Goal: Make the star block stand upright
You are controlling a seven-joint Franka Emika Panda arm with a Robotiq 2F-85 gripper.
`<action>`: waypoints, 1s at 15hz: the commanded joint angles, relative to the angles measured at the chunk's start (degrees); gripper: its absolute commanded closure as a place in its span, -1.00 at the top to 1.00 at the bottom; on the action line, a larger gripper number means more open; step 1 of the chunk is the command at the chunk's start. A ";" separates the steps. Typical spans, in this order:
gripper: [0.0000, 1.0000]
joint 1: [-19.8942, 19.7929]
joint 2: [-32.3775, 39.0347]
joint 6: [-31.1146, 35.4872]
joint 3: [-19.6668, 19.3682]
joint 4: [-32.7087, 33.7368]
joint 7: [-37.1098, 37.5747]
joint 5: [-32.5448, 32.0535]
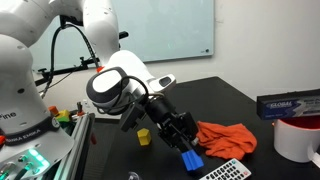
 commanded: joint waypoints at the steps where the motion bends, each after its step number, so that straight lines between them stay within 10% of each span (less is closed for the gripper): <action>1: -0.53 -1.29 4.83 11.20 1.27 -1.09 2.36 1.24; 4: -0.53 -0.79 6.51 11.19 1.10 -0.83 3.14 1.81; 5: -0.03 0.08 3.36 0.12 0.63 0.39 1.94 0.18; 15: -0.03 0.19 4.21 0.11 0.61 0.48 2.18 0.38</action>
